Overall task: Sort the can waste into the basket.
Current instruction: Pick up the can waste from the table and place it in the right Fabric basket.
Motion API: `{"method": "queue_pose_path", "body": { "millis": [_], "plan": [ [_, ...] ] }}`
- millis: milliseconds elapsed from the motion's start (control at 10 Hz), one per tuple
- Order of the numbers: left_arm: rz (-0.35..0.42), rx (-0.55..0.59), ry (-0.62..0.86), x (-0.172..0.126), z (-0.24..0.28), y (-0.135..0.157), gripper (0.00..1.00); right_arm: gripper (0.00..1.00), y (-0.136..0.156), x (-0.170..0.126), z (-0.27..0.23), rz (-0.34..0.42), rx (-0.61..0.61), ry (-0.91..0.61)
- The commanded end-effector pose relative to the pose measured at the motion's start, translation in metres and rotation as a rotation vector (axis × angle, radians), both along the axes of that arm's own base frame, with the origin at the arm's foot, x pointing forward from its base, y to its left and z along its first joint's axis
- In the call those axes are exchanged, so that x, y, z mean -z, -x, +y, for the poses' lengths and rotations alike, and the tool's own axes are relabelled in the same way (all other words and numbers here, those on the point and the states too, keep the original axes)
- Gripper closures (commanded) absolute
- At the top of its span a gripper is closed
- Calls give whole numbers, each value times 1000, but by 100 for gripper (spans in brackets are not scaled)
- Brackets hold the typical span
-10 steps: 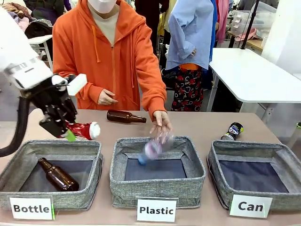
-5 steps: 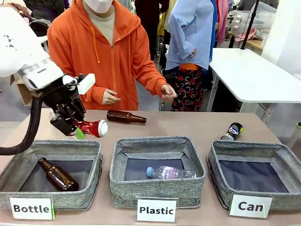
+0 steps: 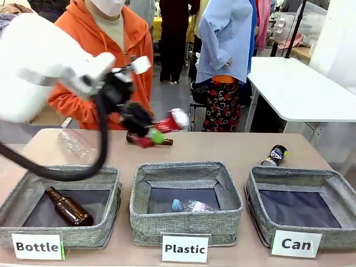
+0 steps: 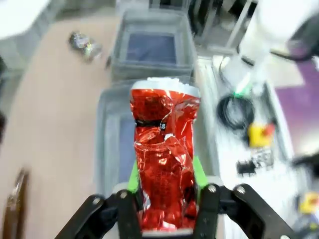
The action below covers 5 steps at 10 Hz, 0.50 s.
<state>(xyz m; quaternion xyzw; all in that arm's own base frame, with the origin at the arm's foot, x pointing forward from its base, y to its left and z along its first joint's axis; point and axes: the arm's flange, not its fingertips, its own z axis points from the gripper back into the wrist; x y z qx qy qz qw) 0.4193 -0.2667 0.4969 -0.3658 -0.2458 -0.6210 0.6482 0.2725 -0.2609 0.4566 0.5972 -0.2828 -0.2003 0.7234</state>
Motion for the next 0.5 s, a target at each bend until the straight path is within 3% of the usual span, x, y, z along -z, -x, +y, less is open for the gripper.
{"method": "queue_pose_path", "body": {
  "millis": [0,200,400],
  "plan": [
    [22,45,8,-5,-81,-5,100,0,34,-29,-52,21,11,-23],
    [23,139,-64,-1,-181,12,100,0,77,-38,-97,-4,74,-89],
    [39,196,-115,20,-274,31,100,0,115,-23,-137,-67,153,-63]
  ]
}}
